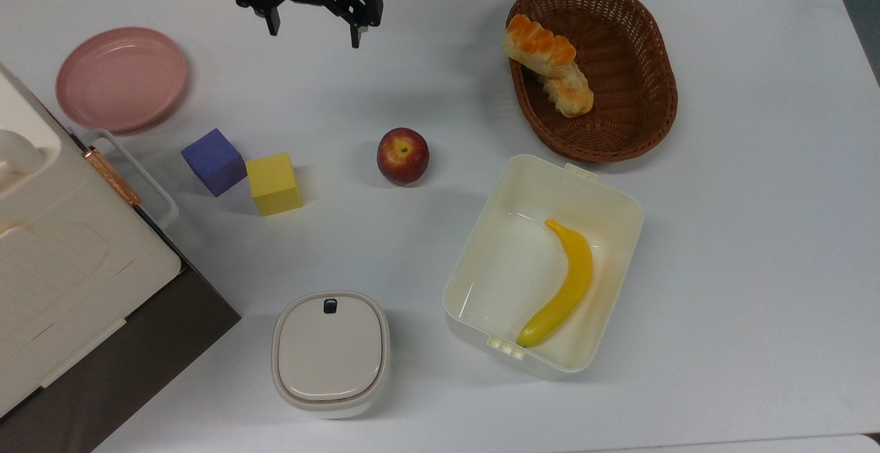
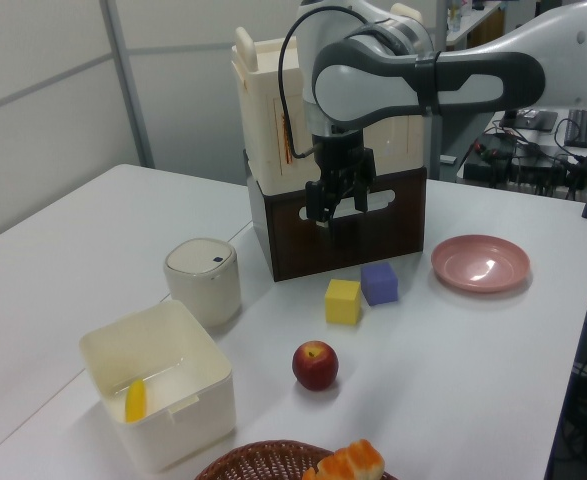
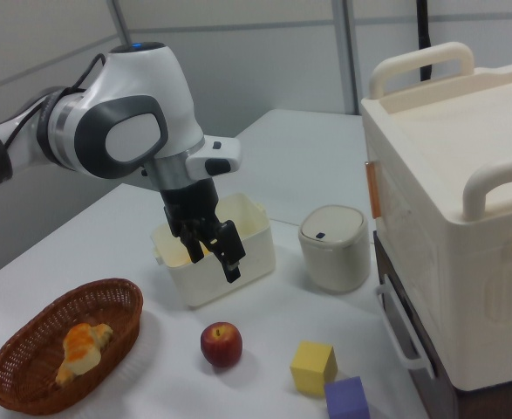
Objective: Put the bread on the table
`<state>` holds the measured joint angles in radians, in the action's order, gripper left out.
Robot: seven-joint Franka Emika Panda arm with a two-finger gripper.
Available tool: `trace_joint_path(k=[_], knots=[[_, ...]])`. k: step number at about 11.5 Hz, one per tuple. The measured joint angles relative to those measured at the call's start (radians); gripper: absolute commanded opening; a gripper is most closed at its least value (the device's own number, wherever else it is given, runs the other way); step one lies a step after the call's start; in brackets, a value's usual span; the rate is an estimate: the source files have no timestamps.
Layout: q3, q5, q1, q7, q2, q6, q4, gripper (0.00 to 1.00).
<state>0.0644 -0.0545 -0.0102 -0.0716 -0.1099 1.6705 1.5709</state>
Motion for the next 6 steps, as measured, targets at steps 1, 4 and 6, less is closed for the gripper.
trace_joint_path(k=[1, 4, 6], knots=[[0.000, 0.000, 0.002, 0.004, 0.000, 0.000, 0.001, 1.00], [0.000, 0.000, 0.001, 0.005, -0.002, 0.000, 0.008, 1.00], [0.000, 0.000, 0.001, 0.005, -0.007, 0.000, 0.014, 1.00]])
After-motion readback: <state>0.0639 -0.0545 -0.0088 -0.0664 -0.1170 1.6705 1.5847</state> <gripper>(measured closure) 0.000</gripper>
